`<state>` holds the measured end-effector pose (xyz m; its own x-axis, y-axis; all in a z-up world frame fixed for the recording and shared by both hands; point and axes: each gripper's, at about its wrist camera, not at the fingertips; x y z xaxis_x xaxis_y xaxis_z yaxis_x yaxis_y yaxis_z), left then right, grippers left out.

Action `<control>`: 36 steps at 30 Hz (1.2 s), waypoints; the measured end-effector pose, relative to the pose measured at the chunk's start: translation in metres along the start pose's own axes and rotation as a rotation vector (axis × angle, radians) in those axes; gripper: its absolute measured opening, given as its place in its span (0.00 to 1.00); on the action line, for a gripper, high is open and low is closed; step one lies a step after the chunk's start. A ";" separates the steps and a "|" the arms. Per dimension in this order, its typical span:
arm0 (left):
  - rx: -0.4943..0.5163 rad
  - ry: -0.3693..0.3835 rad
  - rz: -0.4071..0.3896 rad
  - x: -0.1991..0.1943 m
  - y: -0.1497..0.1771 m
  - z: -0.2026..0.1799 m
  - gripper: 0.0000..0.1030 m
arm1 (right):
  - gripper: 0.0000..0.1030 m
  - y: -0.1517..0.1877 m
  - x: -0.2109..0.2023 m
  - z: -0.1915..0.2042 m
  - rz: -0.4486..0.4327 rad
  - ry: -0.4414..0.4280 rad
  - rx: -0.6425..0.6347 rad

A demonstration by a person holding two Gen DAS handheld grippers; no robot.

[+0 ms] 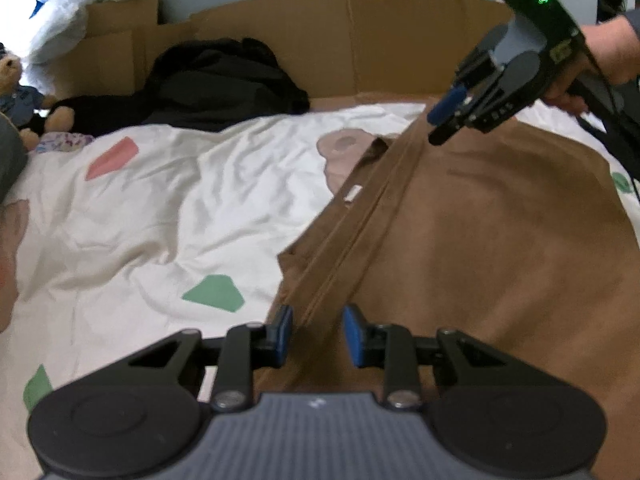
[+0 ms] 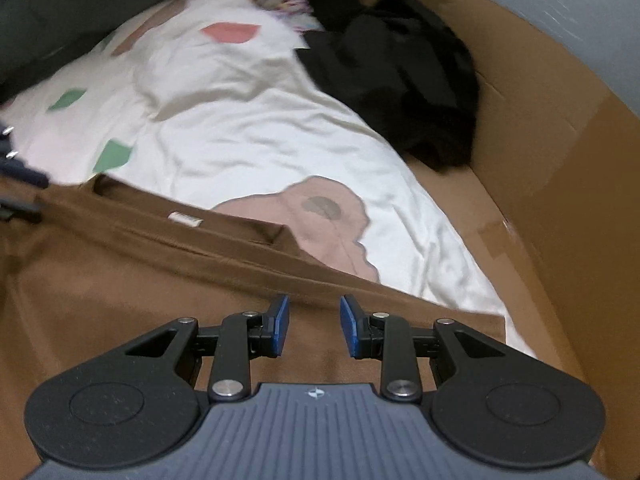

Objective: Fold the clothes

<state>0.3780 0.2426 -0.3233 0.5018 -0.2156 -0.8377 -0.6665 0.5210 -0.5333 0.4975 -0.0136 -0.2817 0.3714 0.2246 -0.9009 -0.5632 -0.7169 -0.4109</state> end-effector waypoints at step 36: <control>-0.095 0.003 -0.024 0.003 -0.003 0.023 0.02 | 0.04 -0.033 0.044 0.065 0.087 -0.011 -0.329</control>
<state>0.3937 0.2594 -0.3213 0.5167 -0.2292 -0.8249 -0.7039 0.4348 -0.5617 0.4844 0.0623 -0.3168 0.3230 0.1588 -0.9330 -0.3235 -0.9079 -0.2665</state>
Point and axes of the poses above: each gripper's, at about its wrist camera, not at the fingertips, and x roughly the way its jaws point, z to its left, y to its underside, and after that the axes turned 7 degrees about z, right-handed
